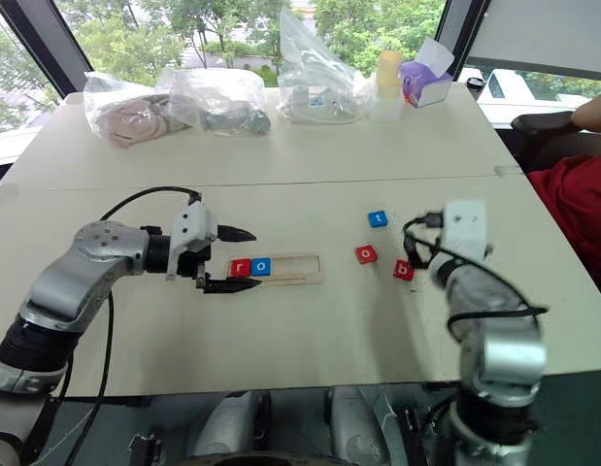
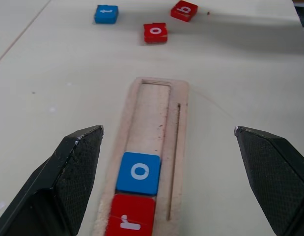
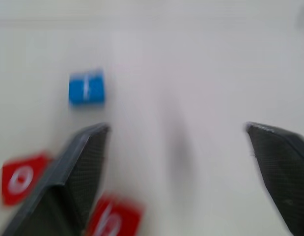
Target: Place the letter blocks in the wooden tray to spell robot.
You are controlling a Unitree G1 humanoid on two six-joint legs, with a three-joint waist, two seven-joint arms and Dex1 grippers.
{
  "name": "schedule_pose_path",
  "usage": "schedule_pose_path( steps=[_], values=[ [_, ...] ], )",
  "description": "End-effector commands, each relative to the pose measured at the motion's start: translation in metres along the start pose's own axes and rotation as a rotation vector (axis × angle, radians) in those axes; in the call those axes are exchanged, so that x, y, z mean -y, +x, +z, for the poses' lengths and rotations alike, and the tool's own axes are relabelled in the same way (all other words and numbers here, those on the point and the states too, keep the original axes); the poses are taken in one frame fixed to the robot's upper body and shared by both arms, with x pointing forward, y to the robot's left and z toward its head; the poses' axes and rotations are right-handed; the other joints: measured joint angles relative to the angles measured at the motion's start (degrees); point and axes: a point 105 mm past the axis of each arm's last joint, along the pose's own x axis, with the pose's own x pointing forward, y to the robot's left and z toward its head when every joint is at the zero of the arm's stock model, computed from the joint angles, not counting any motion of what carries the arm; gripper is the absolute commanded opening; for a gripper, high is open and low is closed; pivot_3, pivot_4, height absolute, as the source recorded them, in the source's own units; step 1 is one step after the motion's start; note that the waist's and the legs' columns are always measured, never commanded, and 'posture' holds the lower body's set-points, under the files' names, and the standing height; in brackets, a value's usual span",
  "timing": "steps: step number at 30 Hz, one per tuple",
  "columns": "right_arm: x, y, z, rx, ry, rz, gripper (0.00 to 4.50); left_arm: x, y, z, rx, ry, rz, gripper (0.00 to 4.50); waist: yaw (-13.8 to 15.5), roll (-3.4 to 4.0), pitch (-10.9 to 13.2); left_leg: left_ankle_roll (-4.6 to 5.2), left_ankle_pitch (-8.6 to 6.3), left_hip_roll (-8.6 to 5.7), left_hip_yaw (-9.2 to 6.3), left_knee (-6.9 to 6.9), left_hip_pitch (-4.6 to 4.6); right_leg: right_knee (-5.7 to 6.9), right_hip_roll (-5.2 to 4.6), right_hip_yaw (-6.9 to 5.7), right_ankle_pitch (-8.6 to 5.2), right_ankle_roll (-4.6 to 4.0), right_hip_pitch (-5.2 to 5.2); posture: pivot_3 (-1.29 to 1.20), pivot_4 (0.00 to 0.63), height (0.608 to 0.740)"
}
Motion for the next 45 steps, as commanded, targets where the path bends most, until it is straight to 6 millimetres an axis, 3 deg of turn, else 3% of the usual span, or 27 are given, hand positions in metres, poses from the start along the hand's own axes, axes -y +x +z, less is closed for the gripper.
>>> schedule_pose_path(
  steps=[1, 4, 8, 15, 26, 29, 34, 36, 39, 42, 45],
  values=[
    [-0.001, 0.005, 0.0, 0.037, -0.233, 0.353, 4.48, 0.002, -0.008, 0.012, 0.022, 0.031, -0.036, 4.5, 0.04, 0.01, 0.05, 0.01, -0.01, 0.0, 0.0, -0.01, 0.01, -0.03, 0.03, -0.04, -0.01, 0.01, 0.03, 0.0, 0.15, 0.74],
    [0.015, 0.002, -0.02, 0.018, -0.428, 0.515, 4.48, 0.011, -0.01, 0.023, 0.061, 0.007, -0.096, 4.5, 0.47, -0.03, 0.07, 0.08, -0.04, -0.01, -0.04, -0.07, -0.01, -0.21, 0.03, -0.12, -0.05, 0.1, 0.14, 0.0, 0.15, 0.74],
    [0.026, 0.001, -0.035, 0.0, -0.451, 0.633, 4.48, 0.014, -0.014, 0.019, 0.007, 0.041, -0.098, 4.5, 0.02, -0.04, 0.09, 0.18, -0.1, 0.0, 0.03, -0.05, -0.02, -0.36, 0.0, -0.06, -0.04, 0.16, 0.21, 0.0, 0.15, 0.74],
    [0.011, -0.002, -0.045, -0.035, -0.49, 0.81, 4.48, 0.012, -0.02, 0.016, -0.002, 0.014, -0.06, 4.5, 0.17, -0.03, 0.1, 0.17, -0.1, 0.03, 0.02, 0.03, 0.1, -0.32, 0.02, -0.02, 0.0, 0.1, 0.32, 0.0, 0.15, 0.74],
    [0.008, 0.01, -0.069, -0.078, -0.496, 0.842, 4.48, 0.014, -0.032, 0.009, -0.05, 0.01, -0.071, 4.5, 0.54, -0.02, 0.1, 0.17, -0.1, 0.03, 0.02, 0.05, 0.08, -0.33, -0.04, -0.03, -0.01, 0.11, 0.33, 0.0, 0.15, 0.74],
    [0.007, 0.011, -0.072, -0.077, -0.484, 0.855, 3.64, 0.012, -0.034, 0.008, -0.058, 0.014, -0.053, 4.5, 0.47, -0.02, 0.1, 0.17, -0.1, 0.04, 0.01, 0.06, 0.1, -0.33, -0.04, -0.03, 0.0, 0.11, 0.35, 0.0, 0.15, 0.74],
    [0.007, 0.013, -0.074, -0.082, -0.472, 0.865, 1.15, 0.011, -0.035, 0.005, -0.062, 0.007, -0.046, 4.5, 0.39, -0.02, 0.1, 0.17, -0.1, 0.04, 0.02, 0.1, 0.19, -0.33, -0.04, -0.02, 0.0, 0.1, 0.46, 0.0, 0.15, 0.74],
    [0.005, 0.015, -0.07, -0.069, -0.465, 0.864, 1.16, 0.01, -0.037, 0.003, -0.07, 0.003, -0.034, 4.5, 0.38, -0.02, 0.1, 0.16, -0.09, 0.05, 0.03, 0.11, 0.2, -0.33, -0.05, -0.02, 0.0, 0.09, 0.47, 0.0, 0.15, 0.74],
    [-0.012, 0.015, -0.047, -0.007, -0.425, 0.91, 1.16, -0.002, -0.05, -0.007, -0.111, -0.005, 0.027, 4.5, 0.12, -0.02, 0.1, 0.16, -0.09, 0.05, 0.02, 0.11, 0.2, -0.32, -0.04, -0.02, 0.01, 0.09, 0.47, 0.0, 0.15, 0.74],
    [-0.046, 0.013, -0.018, 0.072, -0.41, 1.013, 1.16, -0.018, -0.068, -0.015, -0.142, -0.025, 0.104, 4.5, -0.16, 0.03, 0.14, 0.16, -0.09, 0.05, 0.0, 0.11, 0.26, -0.17, -0.03, 0.01, 0.04, 0.1, 0.39, 0.0, 0.15, 0.74],
    [-0.096, 0.013, 0.011, 0.166, -0.37, 1.143, 1.16, -0.018, -0.079, -0.015, -0.141, -0.045, 0.117, 4.5, -0.21, 0.03, 0.16, 0.16, -0.09, 0.08, -0.02, 0.09, 0.37, 0.04, 0.01, 0.06, 0.03, 0.08, 0.33, 0.0, 0.15, 0.74]
  ],
)
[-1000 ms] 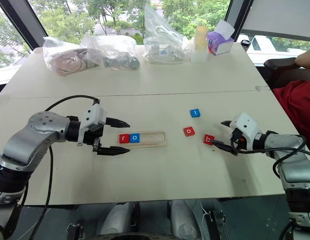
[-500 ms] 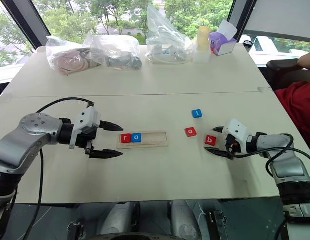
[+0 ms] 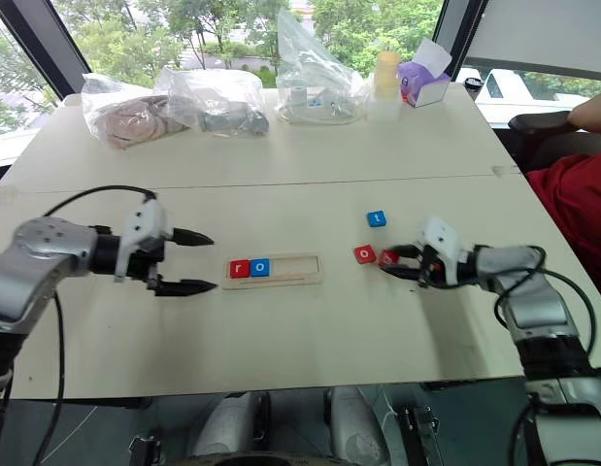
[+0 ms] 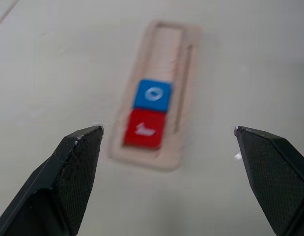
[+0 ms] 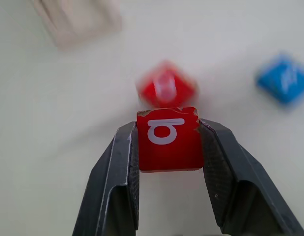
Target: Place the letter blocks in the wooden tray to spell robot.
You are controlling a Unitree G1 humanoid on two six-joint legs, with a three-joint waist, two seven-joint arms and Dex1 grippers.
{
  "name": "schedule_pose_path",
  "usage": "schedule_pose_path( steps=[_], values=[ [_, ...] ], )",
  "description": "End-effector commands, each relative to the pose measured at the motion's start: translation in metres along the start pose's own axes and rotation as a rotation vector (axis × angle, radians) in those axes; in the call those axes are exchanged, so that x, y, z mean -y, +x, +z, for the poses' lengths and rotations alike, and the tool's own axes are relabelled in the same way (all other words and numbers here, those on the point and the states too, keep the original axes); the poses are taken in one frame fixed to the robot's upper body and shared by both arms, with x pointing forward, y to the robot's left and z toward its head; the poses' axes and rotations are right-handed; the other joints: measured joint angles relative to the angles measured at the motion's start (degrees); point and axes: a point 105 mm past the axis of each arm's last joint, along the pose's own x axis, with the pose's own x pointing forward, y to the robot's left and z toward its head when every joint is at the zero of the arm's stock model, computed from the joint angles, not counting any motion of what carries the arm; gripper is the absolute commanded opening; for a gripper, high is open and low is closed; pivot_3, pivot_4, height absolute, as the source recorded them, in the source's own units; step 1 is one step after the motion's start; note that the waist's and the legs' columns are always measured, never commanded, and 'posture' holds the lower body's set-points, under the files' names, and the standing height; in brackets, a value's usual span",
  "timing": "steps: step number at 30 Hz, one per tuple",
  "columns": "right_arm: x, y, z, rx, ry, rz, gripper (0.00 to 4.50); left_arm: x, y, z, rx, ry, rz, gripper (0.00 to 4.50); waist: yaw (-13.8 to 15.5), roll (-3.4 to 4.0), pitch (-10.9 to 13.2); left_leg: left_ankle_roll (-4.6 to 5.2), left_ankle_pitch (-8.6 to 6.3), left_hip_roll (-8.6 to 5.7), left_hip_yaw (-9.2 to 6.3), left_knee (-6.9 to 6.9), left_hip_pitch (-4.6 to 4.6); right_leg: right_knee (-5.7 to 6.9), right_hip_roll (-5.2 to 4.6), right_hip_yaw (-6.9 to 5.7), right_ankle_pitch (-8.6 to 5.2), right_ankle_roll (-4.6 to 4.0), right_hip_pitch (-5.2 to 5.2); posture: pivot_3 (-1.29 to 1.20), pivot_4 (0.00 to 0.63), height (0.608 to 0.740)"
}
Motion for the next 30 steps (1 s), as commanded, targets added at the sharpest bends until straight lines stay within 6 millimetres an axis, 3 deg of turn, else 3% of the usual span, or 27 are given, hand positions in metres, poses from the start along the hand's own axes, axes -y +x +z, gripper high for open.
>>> schedule_pose_path(
  steps=[1, 3, 6, 10, 16, 24, 30],
  values=[
    [-0.015, 0.039, 0.056, 0.164, -0.041, 0.11, 1.16, -0.002, -0.016, 0.008, 0.014, 0.03, 0.032, 4.5, 0.15, 0.0, 0.0, 0.0, 0.0, 0.02, -0.02, -0.01, 0.01, 0.03, 0.01, 0.0, -0.01, -0.01, -0.01, 0.0, 0.15, 0.74],
    [-0.022, 0.06, 0.066, 0.193, -0.032, 0.146, 1.16, 0.001, -0.02, 0.006, 0.013, 0.01, 0.05, 4.5, 0.28, 0.0, 0.0, 0.0, 0.0, 0.03, -0.06, -0.03, 0.02, 0.07, 0.02, -0.02, -0.01, -0.02, 0.0, 0.0, 0.15, 0.74],
    [-0.031, 0.093, 0.061, 0.123, -0.122, 0.18, 1.16, 0.01, -0.029, 0.007, 0.034, -0.036, 0.092, 4.5, 0.78, -0.03, 0.0, -0.01, 0.0, 0.02, -0.11, -0.05, -0.15, 0.06, -0.12, -0.12, -0.03, 0.0, -0.07, 0.0, 0.15, 0.74],
    [-0.041, 0.113, 0.058, 0.112, -0.137, 0.257, 1.16, 0.025, -0.029, 0.008, 0.047, -0.069, 0.113, 4.5, 1.67, -0.04, 0.01, -0.02, 0.01, -0.09, -0.06, 0.01, -0.45, 0.05, -0.34, -0.09, -0.01, 0.05, -0.4, 0.0, 0.15, 0.74],
    [-0.047, 0.127, 0.053, 0.078, -0.182, 0.33, 1.16, 0.031, -0.027, 0.006, 0.048, -0.087, 0.151, 4.5, 1.7, -0.04, 0.01, -0.07, 0.03, -0.05, -0.05, 0.02, -0.36, 0.06, -0.28, -0.07, -0.01, 0.03, -0.34, 0.0, 0.15, 0.74],
    [-0.038, 0.12, 0.043, 0.013, -0.22, 0.354, 1.16, 0.034, -0.032, 0.003, 0.047, -0.116, 0.193, 4.5, 1.63, -0.04, 0.02, -0.08, 0.04, 0.0, -0.05, 0.0, -0.35, 0.09, -0.21, -0.07, 0.0, 0.02, -0.38, 0.0, 0.15, 0.74],
    [-0.042, 0.123, 0.038, 0.003, -0.222, 0.369, 1.16, 0.029, -0.03, 0.005, 0.054, -0.104, 0.204, 4.5, 1.62, -0.04, 0.01, -0.08, 0.04, 0.0, -0.06, 0.0, -0.35, 0.09, -0.21, -0.07, 0.0, 0.01, -0.37, 0.0, 0.15, 0.74]
  ],
)
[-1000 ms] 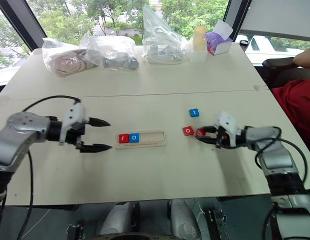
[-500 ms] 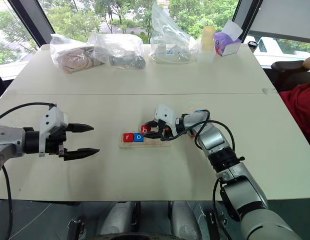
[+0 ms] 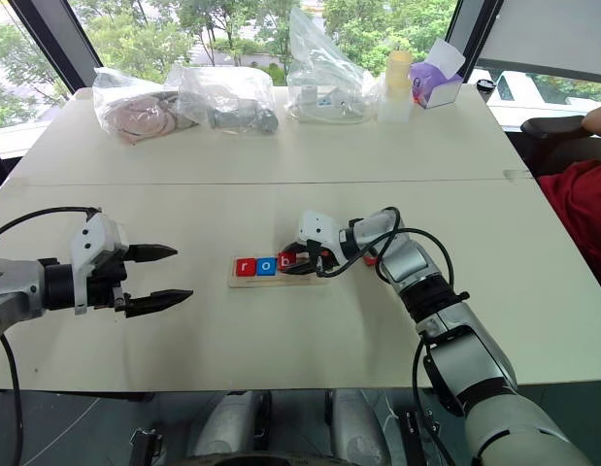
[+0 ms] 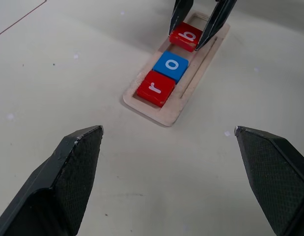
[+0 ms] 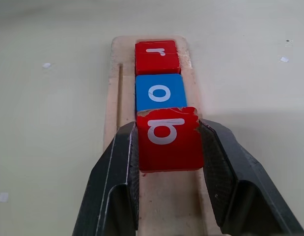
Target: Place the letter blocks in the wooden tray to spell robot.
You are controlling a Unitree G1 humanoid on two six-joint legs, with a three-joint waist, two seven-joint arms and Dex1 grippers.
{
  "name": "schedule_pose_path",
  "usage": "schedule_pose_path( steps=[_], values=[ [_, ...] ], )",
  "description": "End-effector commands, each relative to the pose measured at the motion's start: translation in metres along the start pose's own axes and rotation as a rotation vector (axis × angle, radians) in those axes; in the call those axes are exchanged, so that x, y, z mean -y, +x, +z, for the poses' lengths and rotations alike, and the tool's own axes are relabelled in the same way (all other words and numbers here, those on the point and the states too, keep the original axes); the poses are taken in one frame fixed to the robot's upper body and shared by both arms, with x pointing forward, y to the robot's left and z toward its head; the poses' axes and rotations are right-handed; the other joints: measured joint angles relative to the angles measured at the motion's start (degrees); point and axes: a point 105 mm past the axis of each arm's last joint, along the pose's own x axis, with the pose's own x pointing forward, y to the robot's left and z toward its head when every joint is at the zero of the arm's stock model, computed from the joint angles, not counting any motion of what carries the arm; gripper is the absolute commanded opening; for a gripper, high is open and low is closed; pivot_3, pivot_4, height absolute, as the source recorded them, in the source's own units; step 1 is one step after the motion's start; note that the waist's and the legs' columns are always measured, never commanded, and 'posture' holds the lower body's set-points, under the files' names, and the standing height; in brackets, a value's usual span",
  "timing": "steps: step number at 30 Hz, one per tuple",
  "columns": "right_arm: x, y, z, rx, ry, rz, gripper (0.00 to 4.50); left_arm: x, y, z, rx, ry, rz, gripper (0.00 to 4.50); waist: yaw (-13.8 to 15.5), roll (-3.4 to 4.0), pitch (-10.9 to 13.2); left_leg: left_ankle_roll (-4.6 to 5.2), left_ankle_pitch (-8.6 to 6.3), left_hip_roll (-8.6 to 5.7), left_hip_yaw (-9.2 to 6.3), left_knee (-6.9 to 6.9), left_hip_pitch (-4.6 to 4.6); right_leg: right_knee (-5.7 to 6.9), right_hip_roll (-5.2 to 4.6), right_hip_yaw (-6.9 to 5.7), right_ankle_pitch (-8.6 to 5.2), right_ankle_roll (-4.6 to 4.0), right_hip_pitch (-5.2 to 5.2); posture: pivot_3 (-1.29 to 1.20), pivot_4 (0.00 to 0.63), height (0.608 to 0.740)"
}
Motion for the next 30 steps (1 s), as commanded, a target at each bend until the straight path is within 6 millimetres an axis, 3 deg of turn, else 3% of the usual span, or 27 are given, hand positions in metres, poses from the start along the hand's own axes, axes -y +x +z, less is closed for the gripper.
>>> schedule_pose_path(
  steps=[1, 22, 30],
  values=[
    [0.001, 0.003, 0.007, 0.019, -0.031, 0.003, 1.16, -0.004, -0.003, 0.009, 0.018, 0.043, 0.025, 4.5, -0.03, 0.0, 0.0, 0.0, 0.0, 0.0, 0.0, 0.0, 0.0, 0.0, 0.0, 0.0, 0.0, 0.0, 0.0, 0.0, 0.15, 0.74],
    [-0.001, 0.015, 0.001, -0.013, -0.028, -0.007, 1.16, -0.003, 0.004, 0.008, 0.025, 0.044, 0.031, 4.5, -0.04, 0.0, 0.0, -0.01, 0.0, 0.0, 0.0, 0.0, 0.02, 0.01, 0.0, 0.0, 0.01, -0.01, 0.01, 0.0, 0.15, 0.74],
    [0.004, 0.001, 0.011, 0.005, -0.04, -0.027, 1.16, -0.003, 0.005, 0.006, 0.02, 0.043, 0.03, 4.5, 0.01, 0.0, 0.0, -0.01, 0.0, 0.0, 0.0, 0.0, 0.02, 0.01, 0.0, 0.0, 0.01, -0.01, 0.01, 0.0, 0.15, 0.74]
  ],
)
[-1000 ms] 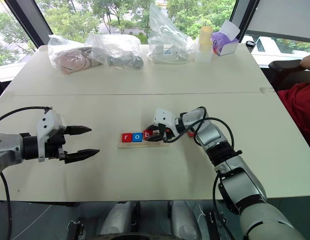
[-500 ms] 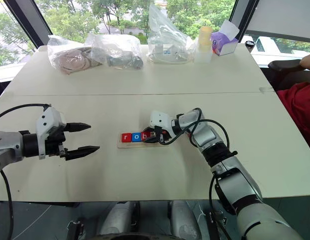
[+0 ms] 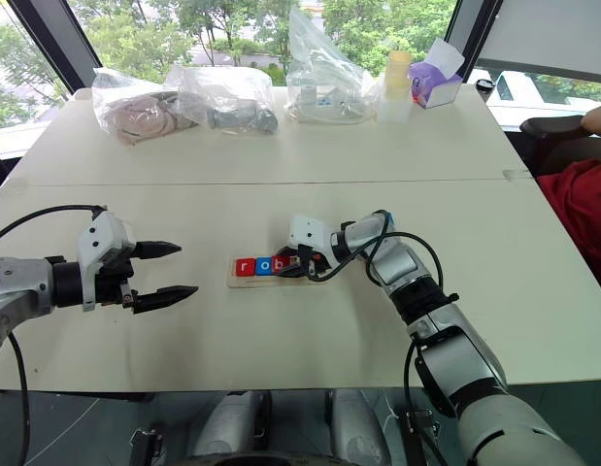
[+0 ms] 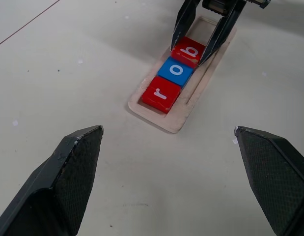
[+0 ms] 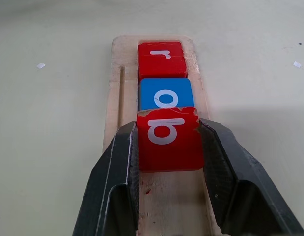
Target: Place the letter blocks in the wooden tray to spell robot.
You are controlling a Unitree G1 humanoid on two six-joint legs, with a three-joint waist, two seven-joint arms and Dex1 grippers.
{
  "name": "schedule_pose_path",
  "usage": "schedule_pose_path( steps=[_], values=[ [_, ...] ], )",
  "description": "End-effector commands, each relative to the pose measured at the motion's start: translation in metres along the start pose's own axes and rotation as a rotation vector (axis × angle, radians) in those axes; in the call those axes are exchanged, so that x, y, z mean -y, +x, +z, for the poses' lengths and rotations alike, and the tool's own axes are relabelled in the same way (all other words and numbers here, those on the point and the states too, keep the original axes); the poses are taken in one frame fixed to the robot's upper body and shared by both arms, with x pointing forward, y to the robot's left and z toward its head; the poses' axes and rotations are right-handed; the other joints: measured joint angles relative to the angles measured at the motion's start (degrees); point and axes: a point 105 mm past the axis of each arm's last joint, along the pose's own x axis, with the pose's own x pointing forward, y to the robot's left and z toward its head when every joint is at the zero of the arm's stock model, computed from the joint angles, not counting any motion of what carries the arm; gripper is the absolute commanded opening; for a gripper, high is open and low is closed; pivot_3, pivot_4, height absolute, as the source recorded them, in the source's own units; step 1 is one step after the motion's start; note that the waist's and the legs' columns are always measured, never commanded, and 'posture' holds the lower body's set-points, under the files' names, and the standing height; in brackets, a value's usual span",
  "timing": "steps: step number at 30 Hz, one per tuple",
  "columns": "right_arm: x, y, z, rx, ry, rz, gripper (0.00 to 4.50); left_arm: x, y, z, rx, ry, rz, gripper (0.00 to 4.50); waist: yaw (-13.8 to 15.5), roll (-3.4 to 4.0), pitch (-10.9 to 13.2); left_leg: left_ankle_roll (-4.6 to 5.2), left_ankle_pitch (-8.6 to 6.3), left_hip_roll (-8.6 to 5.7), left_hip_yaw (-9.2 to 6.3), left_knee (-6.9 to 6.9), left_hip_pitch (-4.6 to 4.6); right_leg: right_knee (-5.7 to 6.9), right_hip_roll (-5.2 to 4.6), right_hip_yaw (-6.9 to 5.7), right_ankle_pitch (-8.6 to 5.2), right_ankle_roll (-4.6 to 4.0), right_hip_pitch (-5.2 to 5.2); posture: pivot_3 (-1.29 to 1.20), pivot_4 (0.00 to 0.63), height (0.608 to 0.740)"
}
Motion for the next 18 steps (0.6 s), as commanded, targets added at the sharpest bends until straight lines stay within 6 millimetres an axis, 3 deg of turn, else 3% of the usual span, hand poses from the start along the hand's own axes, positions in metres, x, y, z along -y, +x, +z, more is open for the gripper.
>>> schedule_pose_path(
  steps=[1, 15, 18],
  values=[
    [0.005, -0.009, 0.011, 0.019, -0.033, -0.021, 1.16, -0.002, -0.001, 0.007, 0.017, 0.039, 0.015, 4.5, 0.01, 0.0, 0.0, 0.0, 0.0, 0.0, 0.0, 0.0, 0.0, 0.0, 0.0, 0.0, 0.0, 0.0, 0.0, 0.0, 0.15, 0.74],
    [0.002, 0.0, 0.004, 0.013, -0.006, -0.026, 1.16, -0.004, 0.001, 0.007, 0.017, 0.049, 0.009, 4.5, -0.01, 0.0, 0.0, 0.0, 0.0, 0.0, 0.01, 0.0, 0.0, 0.0, 0.01, 0.0, 0.0, 0.0, -0.01, 0.0, 0.15, 0.74],
    [0.0, 0.002, 0.005, 0.016, -0.002, -0.018, 2.67, -0.004, 0.001, 0.006, 0.016, 0.049, 0.012, 4.5, 0.0, 0.0, 0.0, 0.0, 0.0, 0.0, 0.01, 0.0, 0.0, 0.0, 0.01, 0.0, 0.0, 0.0, -0.01, 0.0, 0.15, 0.74]
  ],
)
